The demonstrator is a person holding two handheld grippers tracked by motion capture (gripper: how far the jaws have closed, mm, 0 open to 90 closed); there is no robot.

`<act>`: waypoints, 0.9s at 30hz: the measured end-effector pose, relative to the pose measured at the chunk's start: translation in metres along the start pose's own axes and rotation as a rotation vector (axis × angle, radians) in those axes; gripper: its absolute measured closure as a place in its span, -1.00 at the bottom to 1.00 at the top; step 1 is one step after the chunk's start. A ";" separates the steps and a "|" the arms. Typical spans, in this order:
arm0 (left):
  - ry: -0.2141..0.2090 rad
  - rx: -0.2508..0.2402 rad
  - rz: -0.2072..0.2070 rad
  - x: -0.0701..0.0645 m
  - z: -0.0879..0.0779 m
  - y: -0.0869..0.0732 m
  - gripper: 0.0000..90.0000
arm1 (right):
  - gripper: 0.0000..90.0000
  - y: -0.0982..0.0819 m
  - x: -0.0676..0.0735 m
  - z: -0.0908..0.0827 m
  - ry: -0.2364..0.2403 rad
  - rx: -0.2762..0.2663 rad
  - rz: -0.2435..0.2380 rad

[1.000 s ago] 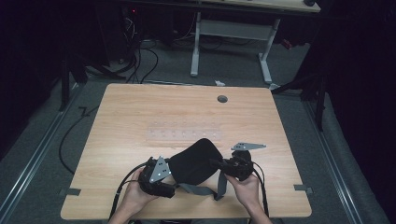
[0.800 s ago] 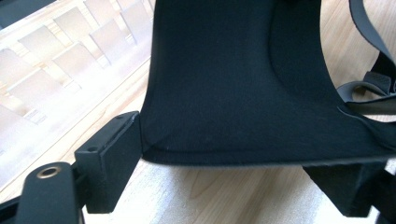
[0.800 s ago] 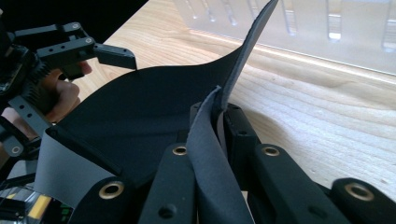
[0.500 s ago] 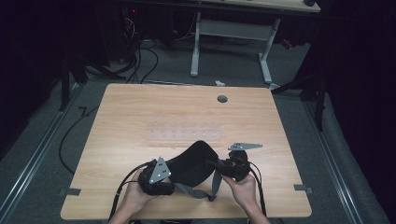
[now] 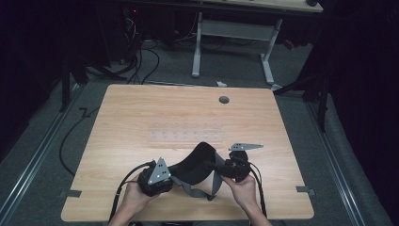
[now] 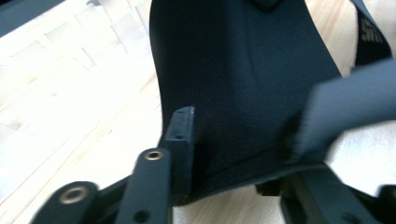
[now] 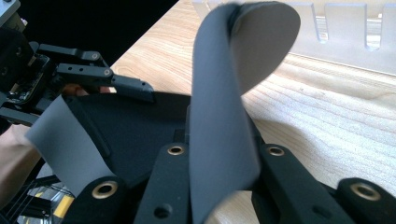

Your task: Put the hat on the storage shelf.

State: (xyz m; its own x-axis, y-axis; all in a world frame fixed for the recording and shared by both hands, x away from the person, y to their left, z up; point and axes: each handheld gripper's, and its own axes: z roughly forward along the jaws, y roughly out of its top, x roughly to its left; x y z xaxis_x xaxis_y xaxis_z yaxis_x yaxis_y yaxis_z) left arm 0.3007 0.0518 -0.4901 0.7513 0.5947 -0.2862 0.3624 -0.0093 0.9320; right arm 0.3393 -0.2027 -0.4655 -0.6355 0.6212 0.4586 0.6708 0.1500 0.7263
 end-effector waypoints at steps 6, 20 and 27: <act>-0.086 0.022 0.011 -0.004 -0.006 0.003 0.90 | 0.54 0.001 -0.004 0.002 0.000 -0.013 0.014; -0.101 -0.022 -0.073 0.003 -0.019 0.018 0.92 | 0.08 -0.010 -0.019 -0.019 -0.064 -0.131 0.010; -0.096 -0.069 -0.137 0.010 -0.028 0.025 0.92 | 0.05 -0.032 -0.039 -0.021 -0.265 -0.076 -0.044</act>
State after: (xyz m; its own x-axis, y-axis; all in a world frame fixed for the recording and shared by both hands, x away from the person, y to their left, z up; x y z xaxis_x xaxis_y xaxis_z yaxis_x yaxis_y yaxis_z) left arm 0.3024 0.0797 -0.4632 0.7476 0.5073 -0.4287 0.4292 0.1236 0.8947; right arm 0.3345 -0.2476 -0.4957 -0.5348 0.7962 0.2829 0.6076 0.1298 0.7836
